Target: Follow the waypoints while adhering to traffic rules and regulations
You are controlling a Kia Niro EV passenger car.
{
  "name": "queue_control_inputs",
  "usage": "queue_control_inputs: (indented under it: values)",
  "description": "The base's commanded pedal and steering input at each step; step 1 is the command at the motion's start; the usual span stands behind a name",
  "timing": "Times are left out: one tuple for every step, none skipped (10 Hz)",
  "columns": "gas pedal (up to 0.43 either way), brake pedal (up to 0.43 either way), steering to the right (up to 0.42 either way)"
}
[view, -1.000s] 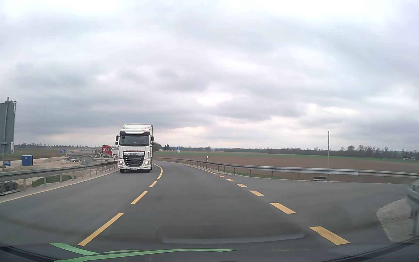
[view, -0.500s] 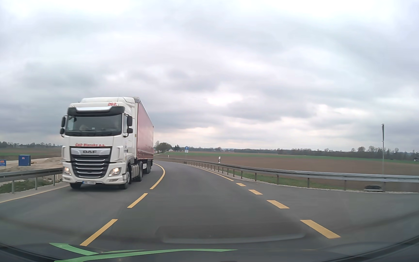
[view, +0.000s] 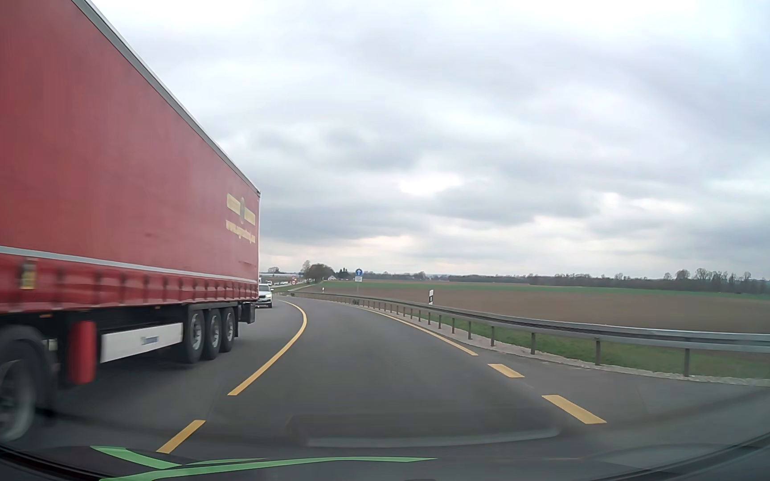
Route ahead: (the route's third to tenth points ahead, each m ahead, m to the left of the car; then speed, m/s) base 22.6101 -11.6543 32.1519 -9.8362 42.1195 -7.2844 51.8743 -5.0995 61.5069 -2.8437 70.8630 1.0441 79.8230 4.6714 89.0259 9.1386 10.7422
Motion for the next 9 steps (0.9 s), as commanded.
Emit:
queue_control_inputs:
  values:
    - [0.098, 0.000, -0.028]
    - [0.098, 0.000, -0.028]
    - [0.098, 0.000, -0.028]
    - [0.098, 0.000, -0.026]
    - [0.098, 0.000, -0.026]
    - [0.098, 0.000, -0.025]
    - [0.098, 0.000, -0.025]
    - [0.098, 0.000, -0.025]
    - [0.098, 0.000, -0.024]
